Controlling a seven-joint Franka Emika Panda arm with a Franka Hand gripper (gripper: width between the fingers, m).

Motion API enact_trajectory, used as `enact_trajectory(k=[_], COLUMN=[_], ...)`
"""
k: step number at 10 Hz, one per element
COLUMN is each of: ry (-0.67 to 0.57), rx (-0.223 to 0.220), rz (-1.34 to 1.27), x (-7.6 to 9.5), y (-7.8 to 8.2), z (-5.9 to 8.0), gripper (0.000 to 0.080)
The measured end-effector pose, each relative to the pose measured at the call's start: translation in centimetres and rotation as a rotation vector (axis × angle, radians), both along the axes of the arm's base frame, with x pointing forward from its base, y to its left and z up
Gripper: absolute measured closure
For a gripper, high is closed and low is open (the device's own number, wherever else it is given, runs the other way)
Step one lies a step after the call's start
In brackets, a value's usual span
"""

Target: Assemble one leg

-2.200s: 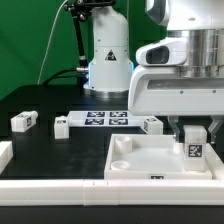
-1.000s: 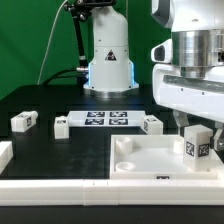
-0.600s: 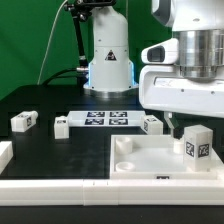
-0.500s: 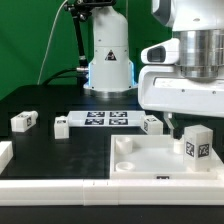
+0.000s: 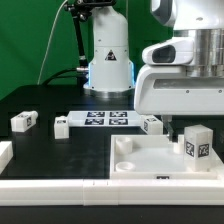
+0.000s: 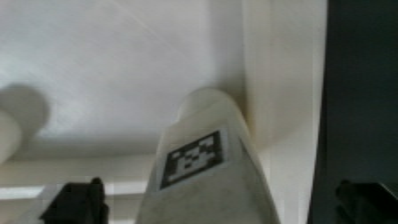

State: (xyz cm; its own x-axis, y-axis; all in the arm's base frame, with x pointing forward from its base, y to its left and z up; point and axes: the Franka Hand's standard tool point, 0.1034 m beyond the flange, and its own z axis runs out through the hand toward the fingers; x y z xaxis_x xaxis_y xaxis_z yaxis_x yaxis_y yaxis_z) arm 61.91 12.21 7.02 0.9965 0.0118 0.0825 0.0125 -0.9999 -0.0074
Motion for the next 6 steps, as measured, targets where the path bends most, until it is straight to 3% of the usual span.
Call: enact_trajectory(k=[4, 6], ry=[-0.003, -0.003], rx=[-0.032, -0.029], rz=[0.277, 0.258], x=[0.07, 0.07], y=[-0.39, -0.41], z=[0.00, -0.02], gripper=[0.0150, 0.0178])
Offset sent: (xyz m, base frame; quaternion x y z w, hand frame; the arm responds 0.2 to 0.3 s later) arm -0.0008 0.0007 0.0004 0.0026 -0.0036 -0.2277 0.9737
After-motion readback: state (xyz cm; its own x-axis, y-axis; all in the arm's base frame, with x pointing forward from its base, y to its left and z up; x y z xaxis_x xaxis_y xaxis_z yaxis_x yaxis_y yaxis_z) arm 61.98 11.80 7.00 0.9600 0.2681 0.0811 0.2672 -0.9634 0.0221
